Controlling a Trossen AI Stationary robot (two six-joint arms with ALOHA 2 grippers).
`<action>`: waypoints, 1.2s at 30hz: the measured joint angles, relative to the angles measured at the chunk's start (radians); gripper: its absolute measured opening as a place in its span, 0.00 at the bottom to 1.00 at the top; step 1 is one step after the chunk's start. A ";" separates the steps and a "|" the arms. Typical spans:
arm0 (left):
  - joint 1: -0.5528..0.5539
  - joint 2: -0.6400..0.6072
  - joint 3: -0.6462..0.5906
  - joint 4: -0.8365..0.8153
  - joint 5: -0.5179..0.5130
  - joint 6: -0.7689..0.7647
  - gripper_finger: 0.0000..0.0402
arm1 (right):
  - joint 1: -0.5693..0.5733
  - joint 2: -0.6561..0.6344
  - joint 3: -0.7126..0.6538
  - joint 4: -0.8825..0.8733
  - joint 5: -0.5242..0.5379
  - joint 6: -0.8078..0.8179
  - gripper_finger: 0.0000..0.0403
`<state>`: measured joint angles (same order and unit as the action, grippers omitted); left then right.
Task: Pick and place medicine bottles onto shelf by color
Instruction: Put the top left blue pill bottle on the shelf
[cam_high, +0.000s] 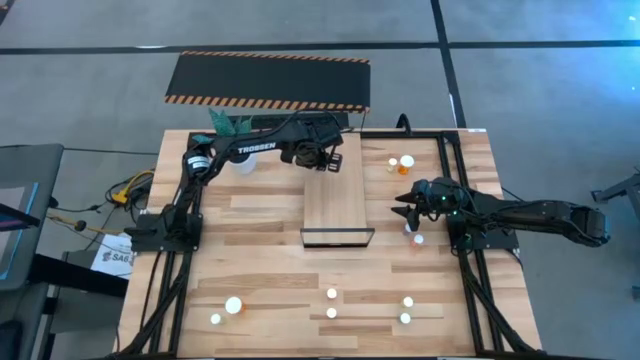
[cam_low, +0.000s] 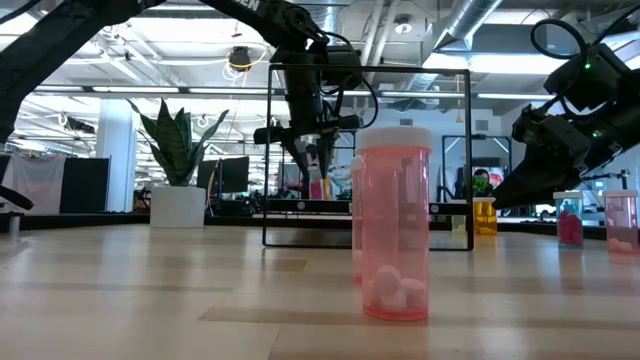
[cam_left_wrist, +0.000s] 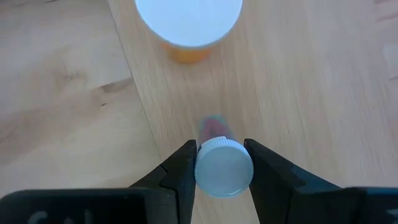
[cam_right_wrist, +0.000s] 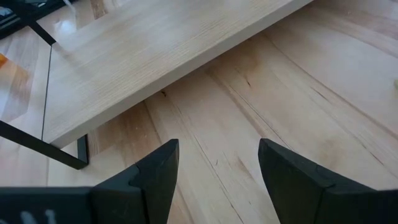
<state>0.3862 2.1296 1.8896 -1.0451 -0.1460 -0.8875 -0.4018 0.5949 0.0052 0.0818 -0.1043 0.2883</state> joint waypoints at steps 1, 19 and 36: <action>0.000 0.000 0.000 0.000 0.000 -0.004 0.27 | 0.000 0.000 0.000 0.000 0.000 0.000 0.61; -0.009 0.000 0.000 -0.018 0.006 -0.016 0.27 | 0.000 0.000 0.000 0.000 0.000 0.000 0.61; -0.016 -0.002 -0.016 -0.014 0.005 -0.043 0.27 | 0.000 0.000 0.000 0.000 0.000 0.000 0.61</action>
<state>0.3702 2.1277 1.8732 -1.0594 -0.1415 -0.9306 -0.4017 0.5951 0.0053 0.0820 -0.1041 0.2882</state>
